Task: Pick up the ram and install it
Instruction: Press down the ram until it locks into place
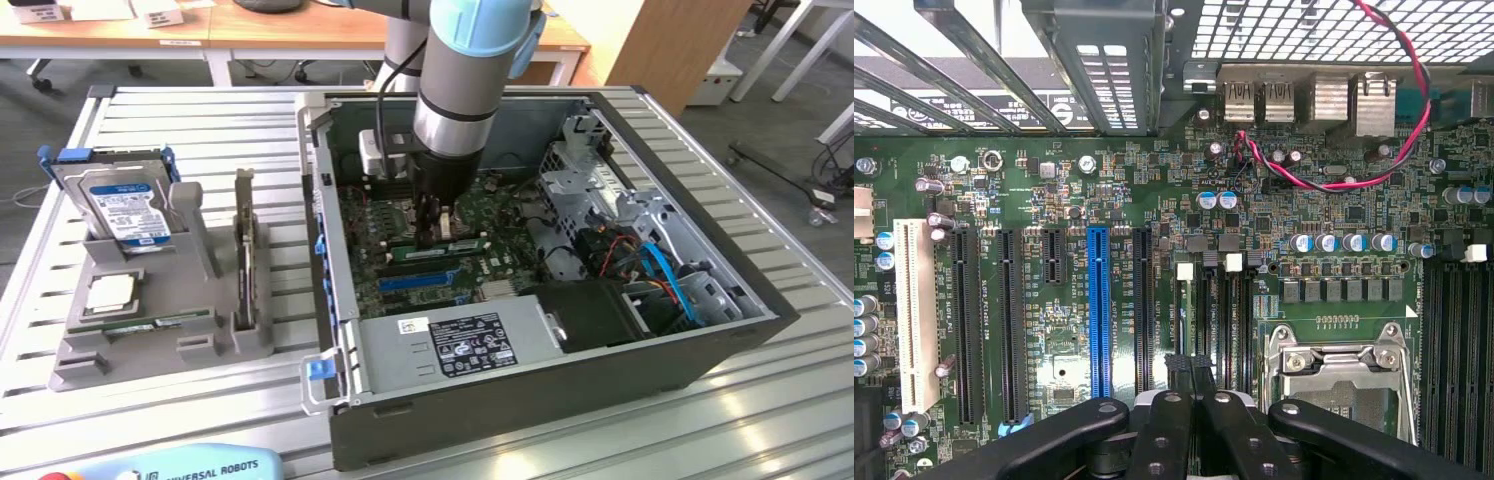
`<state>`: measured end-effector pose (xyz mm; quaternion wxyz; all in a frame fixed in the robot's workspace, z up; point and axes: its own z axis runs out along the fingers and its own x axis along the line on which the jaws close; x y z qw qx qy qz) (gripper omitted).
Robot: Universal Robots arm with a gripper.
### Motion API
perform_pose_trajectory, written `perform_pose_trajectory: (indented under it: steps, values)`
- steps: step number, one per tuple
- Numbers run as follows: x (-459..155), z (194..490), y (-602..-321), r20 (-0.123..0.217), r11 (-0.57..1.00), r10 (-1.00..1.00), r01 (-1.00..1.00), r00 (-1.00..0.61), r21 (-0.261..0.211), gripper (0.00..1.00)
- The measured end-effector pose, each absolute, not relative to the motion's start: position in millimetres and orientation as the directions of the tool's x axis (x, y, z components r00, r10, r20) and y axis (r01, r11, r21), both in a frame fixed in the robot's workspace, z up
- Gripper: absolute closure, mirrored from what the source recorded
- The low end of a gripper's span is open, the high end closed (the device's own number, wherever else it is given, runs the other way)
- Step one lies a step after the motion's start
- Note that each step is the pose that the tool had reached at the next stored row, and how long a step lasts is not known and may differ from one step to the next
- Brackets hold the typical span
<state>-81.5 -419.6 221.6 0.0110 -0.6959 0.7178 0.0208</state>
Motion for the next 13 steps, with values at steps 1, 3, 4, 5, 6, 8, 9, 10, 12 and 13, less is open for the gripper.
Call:
perform_pose_trajectory:
  steps: [1,3,4,5,6,8,9,10,12,13]
  values:
    - [-81.5,221.6,-419.6,-0.045,0.031,-0.999,-0.999,-0.031,0.015,0.9]
    - [-81.5,221.6,-419.6,-0.045,0.031,-0.999,-0.999,-0.031,0.015,0.9]
    - [-81.4,221.5,-419.6,-0.045,0.031,-0.999,-0.999,-0.031,0.015,0.9]
    - [-81.5,221.5,-419.6,-0.045,0.031,-0.999,-0.999,-0.031,0.015,0.9]
    - [-81.5,221.5,-419.6,-0.045,0.031,-0.999,-0.999,-0.031,0.015,0.9]
    - [-81.4,221.5,-419.6,-0.045,0.031,-0.999,-0.999,-0.031,0.014,0.9]
    - [-81.4,221.6,-419.6,-0.045,0.031,-0.999,-0.999,-0.031,0.014,0.9]
    - [-81.4,222.1,-419.5,-0.045,0.031,-0.998,-0.999,-0.031,0.014,0.9]
    - [-81.3,224.5,-419.4,-0.046,0.031,-0.998,-0.999,-0.031,0.014,0.9]
    - [-81.4,226.9,-419.6,-0.045,0.031,-0.999,-0.999,-0.031,0.014,0.9]
